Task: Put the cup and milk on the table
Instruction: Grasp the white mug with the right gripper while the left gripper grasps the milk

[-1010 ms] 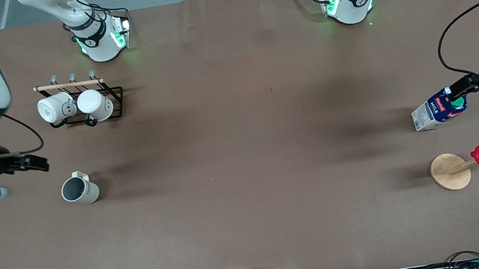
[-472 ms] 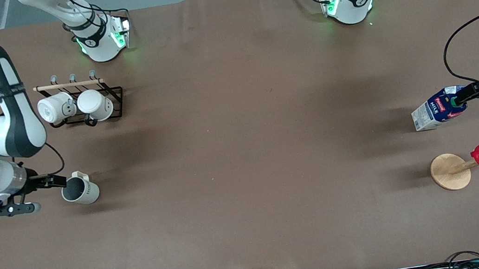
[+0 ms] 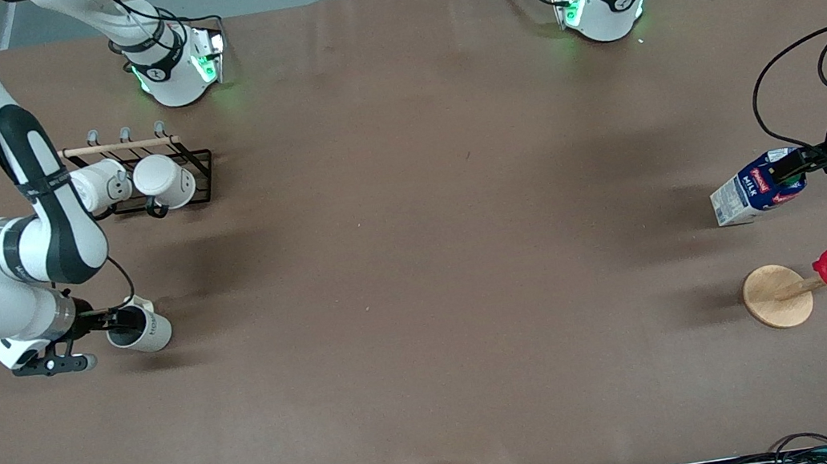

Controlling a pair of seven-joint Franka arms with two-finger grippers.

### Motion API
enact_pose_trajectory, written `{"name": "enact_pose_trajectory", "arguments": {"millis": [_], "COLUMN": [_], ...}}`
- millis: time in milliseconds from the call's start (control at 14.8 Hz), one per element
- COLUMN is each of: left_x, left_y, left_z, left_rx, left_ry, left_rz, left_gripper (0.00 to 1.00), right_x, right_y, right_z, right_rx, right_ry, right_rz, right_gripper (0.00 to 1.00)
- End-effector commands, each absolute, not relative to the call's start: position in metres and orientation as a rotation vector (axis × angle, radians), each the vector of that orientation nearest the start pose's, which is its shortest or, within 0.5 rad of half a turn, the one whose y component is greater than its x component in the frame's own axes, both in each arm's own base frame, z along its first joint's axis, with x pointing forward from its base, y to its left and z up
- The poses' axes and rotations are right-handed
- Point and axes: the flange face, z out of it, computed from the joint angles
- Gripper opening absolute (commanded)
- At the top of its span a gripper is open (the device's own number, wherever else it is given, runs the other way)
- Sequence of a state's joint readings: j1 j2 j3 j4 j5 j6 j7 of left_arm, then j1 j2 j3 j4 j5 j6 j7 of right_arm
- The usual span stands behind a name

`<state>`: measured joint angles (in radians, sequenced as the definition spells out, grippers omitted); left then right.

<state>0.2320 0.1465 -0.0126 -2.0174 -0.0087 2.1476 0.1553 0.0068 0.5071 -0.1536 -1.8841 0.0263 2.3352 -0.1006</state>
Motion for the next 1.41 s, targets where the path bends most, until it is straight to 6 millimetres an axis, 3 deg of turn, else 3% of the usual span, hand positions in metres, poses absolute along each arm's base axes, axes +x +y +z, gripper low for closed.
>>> {"name": "enact_pose_trajectory", "arguments": {"millis": [0, 202, 404, 606, 674, 876, 943, 1078, 1145, 1212, 1347], "left_x": [0.559, 0.561, 0.561, 0.561, 0.561, 0.561, 0.562, 0.563, 0.563, 0.563, 0.565], "left_y": [0.125, 0.125, 0.126, 0.126, 0.126, 0.126, 0.126, 0.127, 0.126, 0.126, 0.124], "left_z": [0.365, 0.357, 0.344, 0.341, 0.341, 0.343, 0.345, 0.352, 0.355, 0.361, 0.377], "left_rx": [-3.142, -3.142, -3.143, -3.142, -3.142, -3.141, -3.141, -3.138, -3.137, -3.135, -3.130], "left_ry": [-0.113, -0.113, -0.111, -0.111, -0.111, -0.111, -0.111, -0.109, -0.106, -0.104, -0.097], "left_rz": [-0.011, -0.013, 0.006, -0.006, -0.006, -0.010, -0.017, -0.034, -0.043, -0.060, -0.097], "left_gripper": [0.98, 0.97, 0.97, 0.95, 0.90, 0.34, 0.24, 0.15, 0.13, 0.12, 0.09], "right_x": [0.621, 0.623, 0.624, 0.628, 0.628, 0.643, 0.646, 0.646, 0.643, 0.639, 0.623], "right_y": [-0.085, -0.081, -0.081, -0.081, -0.079, -0.066, -0.048, -0.013, 0.021, 0.053, 0.131], "right_z": [0.231, 0.232, 0.234, 0.240, 0.245, 0.296, 0.316, 0.344, 0.363, 0.380, 0.395], "right_rx": [-3.176, -3.176, -3.166, -3.152, -3.146, -3.113, -3.101, -3.076, -3.051, -3.045, -3.027], "right_ry": [0.068, 0.060, 0.081, 0.076, 0.074, 0.056, 0.033, -0.047, -0.081, 0.007, 0.108], "right_rz": [0.074, 0.063, 0.054, 0.046, 0.068, 0.150, 0.177, 0.263, 0.269, 0.258, 0.288], "right_gripper": [0.84, 0.51, 0.00, 0.00, 0.00, 0.00, 0.00, 0.00, 0.00, 0.00, 0.00]}}
